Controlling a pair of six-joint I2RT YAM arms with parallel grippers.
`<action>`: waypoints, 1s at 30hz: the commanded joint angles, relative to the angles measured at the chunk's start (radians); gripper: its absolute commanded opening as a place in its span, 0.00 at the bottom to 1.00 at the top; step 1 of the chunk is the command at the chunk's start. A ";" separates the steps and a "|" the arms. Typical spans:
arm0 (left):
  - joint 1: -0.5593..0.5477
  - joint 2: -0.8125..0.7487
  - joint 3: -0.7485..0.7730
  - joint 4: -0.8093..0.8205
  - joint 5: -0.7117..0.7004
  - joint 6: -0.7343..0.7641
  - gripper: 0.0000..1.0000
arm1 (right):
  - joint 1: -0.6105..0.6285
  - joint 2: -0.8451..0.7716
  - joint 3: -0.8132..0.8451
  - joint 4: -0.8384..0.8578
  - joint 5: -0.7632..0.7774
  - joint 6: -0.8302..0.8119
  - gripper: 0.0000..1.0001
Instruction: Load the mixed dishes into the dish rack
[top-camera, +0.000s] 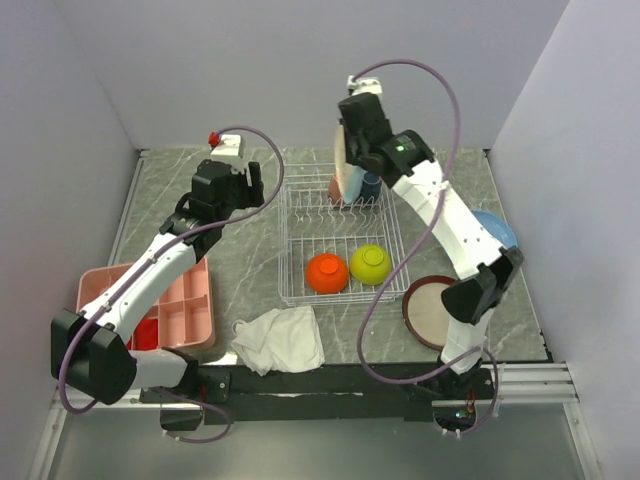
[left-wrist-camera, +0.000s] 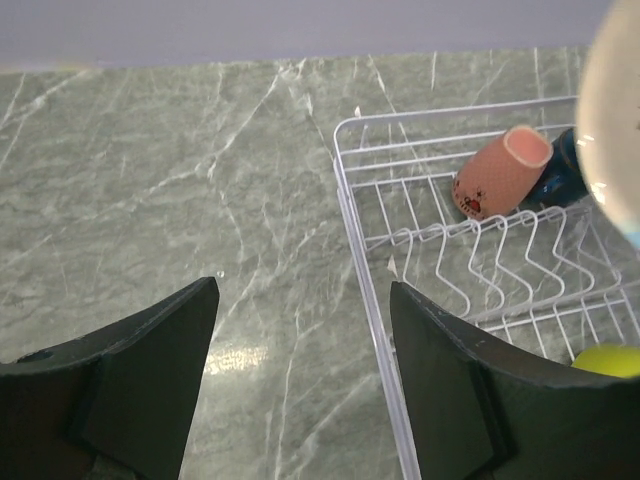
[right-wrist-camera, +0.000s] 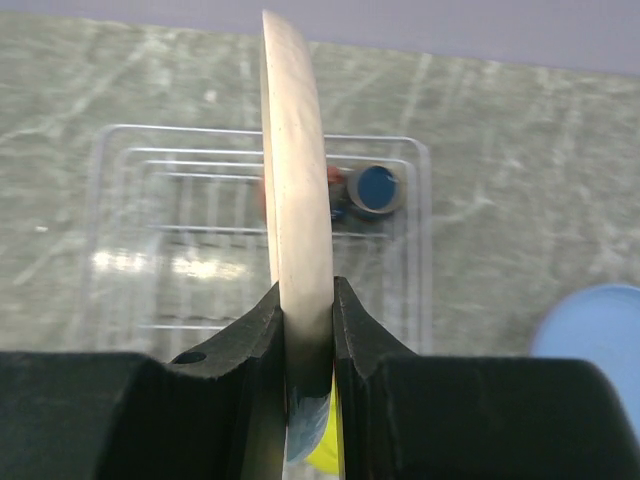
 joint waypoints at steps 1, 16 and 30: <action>-0.001 -0.028 -0.009 0.010 -0.007 -0.009 0.76 | 0.056 0.057 0.150 0.133 0.115 0.082 0.00; 0.009 -0.063 -0.069 0.027 -0.036 -0.015 0.77 | 0.159 0.212 0.236 0.085 0.106 0.201 0.00; 0.011 -0.079 -0.092 0.036 -0.028 -0.023 0.77 | 0.187 0.249 0.195 0.061 0.083 0.236 0.00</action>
